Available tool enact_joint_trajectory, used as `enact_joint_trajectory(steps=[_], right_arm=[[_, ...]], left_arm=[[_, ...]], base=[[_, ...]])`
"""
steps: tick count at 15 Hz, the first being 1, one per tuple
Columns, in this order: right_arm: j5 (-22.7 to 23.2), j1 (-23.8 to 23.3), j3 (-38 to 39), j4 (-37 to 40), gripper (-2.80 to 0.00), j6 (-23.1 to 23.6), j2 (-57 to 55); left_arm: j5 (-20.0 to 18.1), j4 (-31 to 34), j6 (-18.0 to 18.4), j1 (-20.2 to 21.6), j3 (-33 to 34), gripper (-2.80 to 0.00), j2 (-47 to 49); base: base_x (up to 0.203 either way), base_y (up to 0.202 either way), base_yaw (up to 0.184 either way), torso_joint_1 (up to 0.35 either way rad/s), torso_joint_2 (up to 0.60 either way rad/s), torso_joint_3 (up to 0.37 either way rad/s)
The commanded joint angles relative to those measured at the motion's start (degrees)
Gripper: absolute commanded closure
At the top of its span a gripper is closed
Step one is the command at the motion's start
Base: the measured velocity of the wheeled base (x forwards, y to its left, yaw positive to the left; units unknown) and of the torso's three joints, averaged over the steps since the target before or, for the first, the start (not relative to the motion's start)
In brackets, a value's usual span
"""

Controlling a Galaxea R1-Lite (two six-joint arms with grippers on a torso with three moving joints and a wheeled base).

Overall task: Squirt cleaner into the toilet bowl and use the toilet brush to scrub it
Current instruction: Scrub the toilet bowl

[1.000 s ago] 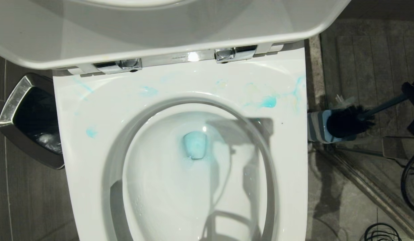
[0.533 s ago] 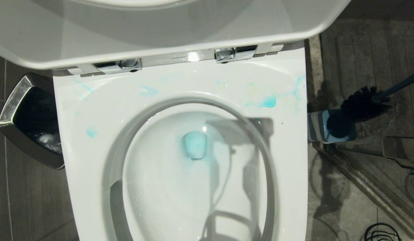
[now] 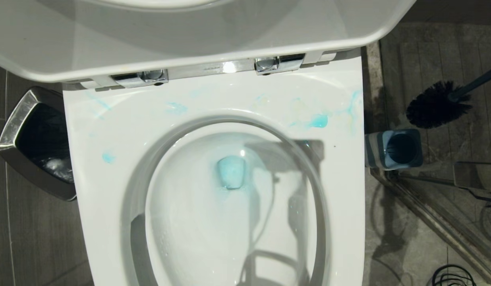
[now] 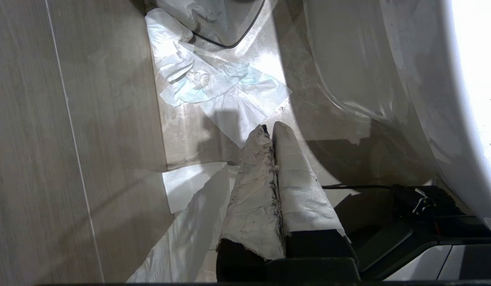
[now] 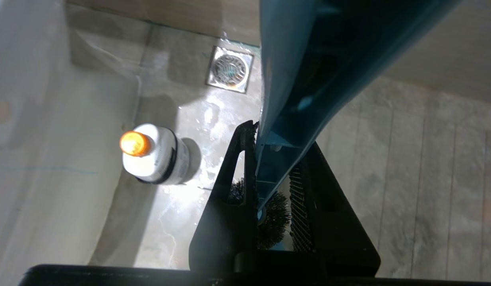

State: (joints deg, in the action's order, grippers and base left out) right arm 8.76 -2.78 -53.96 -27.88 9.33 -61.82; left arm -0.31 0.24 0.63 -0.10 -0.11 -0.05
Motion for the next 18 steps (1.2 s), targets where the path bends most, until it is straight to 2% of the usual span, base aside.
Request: enact_joint_trajectory(steps=[1, 5, 18], right_arm=[[-0.1, 1.3, -0.6, -0.2, 0.00, 0.5, 0.1], [-0.3, 1.3, -1.8, -0.1, 0.00, 0.6, -0.4], [-0.7, 1.4, -4.1, 0.6, 0.00, 0.6, -0.7]], left_arm=[[0.0, 0.0, 0.0, 0.0, 0.0, 0.00, 0.0], [0.3, 0.0, -0.4, 0.0, 0.0, 0.00, 0.0], [0.3, 0.0, -0.4, 0.0, 0.0, 0.00, 0.0]], base=[[0.000, 0.000, 0.000, 0.000, 0.00, 0.000], [0.000, 0.000, 0.000, 0.002, 0.00, 0.087], [0.000, 0.000, 0.000, 0.001, 0.00, 0.198]])
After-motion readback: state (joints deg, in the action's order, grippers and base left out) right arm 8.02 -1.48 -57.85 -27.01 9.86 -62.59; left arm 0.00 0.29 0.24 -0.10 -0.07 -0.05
